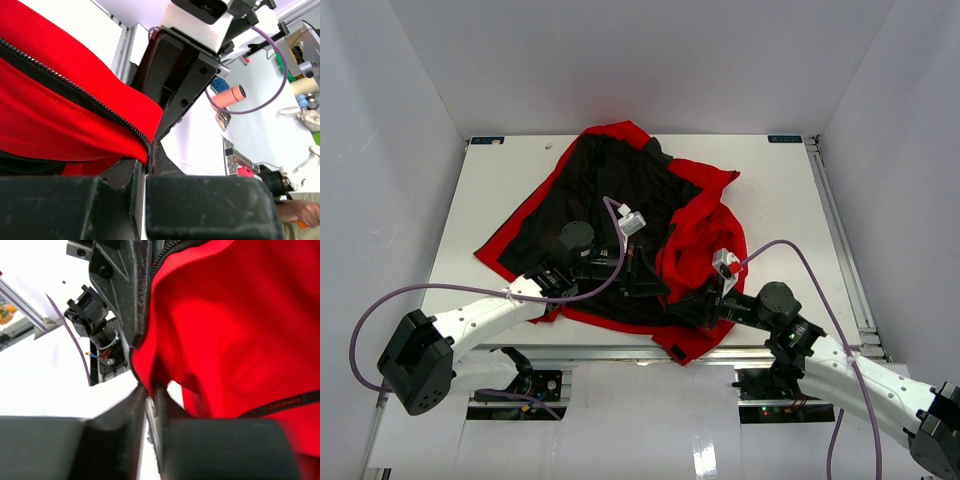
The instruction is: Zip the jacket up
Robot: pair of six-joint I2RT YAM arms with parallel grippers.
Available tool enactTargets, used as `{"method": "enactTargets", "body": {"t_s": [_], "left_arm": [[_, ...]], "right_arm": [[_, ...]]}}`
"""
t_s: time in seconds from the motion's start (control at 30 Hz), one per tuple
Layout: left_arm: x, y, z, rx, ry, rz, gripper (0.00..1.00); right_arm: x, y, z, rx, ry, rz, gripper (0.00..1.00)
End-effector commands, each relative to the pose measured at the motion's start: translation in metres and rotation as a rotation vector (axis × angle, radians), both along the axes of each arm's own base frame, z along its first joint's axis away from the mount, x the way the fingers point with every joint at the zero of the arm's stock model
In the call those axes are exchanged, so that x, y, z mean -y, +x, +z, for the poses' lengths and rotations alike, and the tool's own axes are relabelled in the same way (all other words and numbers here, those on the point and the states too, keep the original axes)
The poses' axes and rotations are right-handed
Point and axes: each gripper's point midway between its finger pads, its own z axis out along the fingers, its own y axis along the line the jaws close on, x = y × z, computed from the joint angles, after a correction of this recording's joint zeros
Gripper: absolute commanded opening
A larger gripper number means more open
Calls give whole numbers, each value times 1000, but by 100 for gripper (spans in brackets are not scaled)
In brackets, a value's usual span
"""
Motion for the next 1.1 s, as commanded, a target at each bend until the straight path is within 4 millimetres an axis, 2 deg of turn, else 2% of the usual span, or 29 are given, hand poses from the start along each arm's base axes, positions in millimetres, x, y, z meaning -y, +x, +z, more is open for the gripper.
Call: {"method": "enactTargets", "body": {"t_s": [0.0,0.07,0.13,0.17,0.37,0.53,0.8,0.9,1.07], "left_arm": [[-4,6,16,55,-6,47,13],[-6,13,18,65,23,102,27],[-11,31,13,80,74,213,38],[-15,36,10,81,99,253,47],[-33,38,-8,57,182,341,63],[-42,39,-12,71,207,380,62],[-32,35,-21,33,204,327,54],[-29,32,-24,15,188,307,54],[-24,35,-18,36,142,307,57]], "right_arm": [[-1,3,24,54,72,-12,8],[-1,3,27,58,80,-11,8],[-1,3,28,57,84,-15,8],[-1,4,29,56,84,-17,8],[-1,11,28,20,83,-56,8],[-2,22,26,-40,72,-110,8],[-6,33,30,-87,73,-155,8],[-7,40,29,-114,75,-189,8],[-11,47,27,-141,74,-213,8]]}}
